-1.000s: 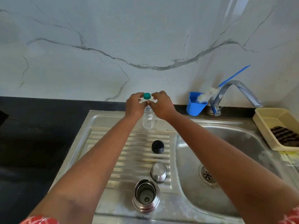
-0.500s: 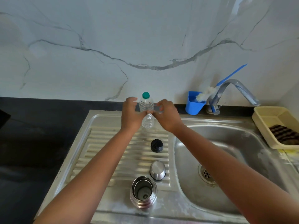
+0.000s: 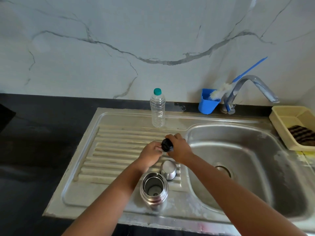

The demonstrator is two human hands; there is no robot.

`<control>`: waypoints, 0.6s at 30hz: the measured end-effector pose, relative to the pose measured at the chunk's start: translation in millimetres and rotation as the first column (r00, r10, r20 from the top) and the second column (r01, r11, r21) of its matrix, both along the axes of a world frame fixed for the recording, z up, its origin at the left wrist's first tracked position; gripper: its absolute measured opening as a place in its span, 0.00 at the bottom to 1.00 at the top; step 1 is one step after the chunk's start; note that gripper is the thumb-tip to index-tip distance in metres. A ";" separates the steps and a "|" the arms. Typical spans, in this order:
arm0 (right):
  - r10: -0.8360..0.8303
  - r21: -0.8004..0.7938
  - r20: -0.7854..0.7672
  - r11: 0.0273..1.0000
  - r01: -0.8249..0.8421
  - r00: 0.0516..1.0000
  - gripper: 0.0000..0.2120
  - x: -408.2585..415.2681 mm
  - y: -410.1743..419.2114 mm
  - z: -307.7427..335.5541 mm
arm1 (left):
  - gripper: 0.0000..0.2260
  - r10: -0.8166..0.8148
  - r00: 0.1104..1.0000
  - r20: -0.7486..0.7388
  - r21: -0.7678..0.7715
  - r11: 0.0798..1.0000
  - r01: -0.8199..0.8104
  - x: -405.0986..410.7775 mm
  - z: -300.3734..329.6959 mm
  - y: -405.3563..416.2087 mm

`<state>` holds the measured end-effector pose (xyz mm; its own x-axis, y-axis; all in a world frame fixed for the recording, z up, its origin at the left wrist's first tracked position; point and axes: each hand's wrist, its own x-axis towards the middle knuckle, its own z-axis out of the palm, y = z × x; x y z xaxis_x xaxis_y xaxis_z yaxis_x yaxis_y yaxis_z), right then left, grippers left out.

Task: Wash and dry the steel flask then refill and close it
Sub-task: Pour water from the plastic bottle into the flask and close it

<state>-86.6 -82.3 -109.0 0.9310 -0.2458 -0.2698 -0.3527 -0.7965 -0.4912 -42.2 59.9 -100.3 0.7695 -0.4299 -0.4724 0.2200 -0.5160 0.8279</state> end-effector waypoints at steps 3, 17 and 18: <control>-0.007 -0.031 0.050 0.999 0.009 0.999 0.27 -0.8 5.2 0.8 | 0.15 0.005 1.000 0.008 0.005 1.000 -0.005 -2.1 2.8 1.8; -0.038 0.129 0.592 0.990 -0.048 0.805 0.25 -87.5 38.1 195.2 | 0.11 0.001 0.920 0.391 -0.390 0.906 0.165 -57.6 176.1 79.3; -0.032 0.139 0.575 0.988 -0.060 0.817 0.25 -96.7 42.4 201.3 | 0.11 -0.014 0.910 0.415 -0.387 0.902 0.190 -66.8 180.5 85.7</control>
<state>-183.3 -39.9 92.3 0.9303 -0.2323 0.2837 0.0408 -0.7033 -0.7098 -109.0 145.6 80.1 0.7927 -0.6018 0.0970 -0.2041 -0.1121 0.9725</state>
